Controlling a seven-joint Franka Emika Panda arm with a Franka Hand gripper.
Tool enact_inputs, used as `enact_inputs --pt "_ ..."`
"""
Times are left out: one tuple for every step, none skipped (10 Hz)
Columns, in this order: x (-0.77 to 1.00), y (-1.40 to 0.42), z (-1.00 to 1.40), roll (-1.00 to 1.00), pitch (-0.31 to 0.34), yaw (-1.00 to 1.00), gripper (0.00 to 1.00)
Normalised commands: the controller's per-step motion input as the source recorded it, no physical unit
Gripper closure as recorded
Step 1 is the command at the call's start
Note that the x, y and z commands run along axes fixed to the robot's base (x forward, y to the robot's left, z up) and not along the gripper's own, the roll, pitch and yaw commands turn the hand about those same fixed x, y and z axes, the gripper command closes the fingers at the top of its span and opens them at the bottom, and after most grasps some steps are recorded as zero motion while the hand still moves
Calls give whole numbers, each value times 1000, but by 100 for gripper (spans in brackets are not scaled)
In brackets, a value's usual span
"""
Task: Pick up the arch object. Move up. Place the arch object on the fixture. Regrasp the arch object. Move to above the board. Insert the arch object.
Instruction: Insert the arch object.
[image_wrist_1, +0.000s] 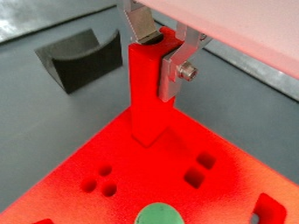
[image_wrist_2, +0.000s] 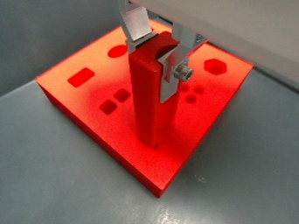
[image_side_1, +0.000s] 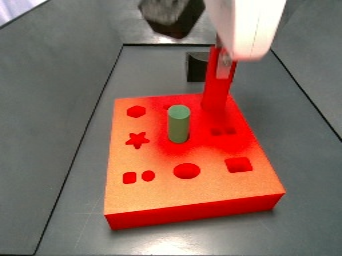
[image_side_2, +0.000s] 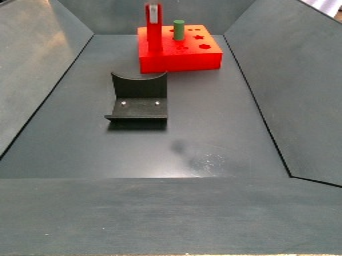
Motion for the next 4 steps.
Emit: enact_inputs --pt "0 0 -431 0 -77 0 100" --pt "-217 0 -203 -26 -133 -23 100" --pt "0 54 -103 -111 -127 0 100" --pt "0 0 0 0 0 0 100"
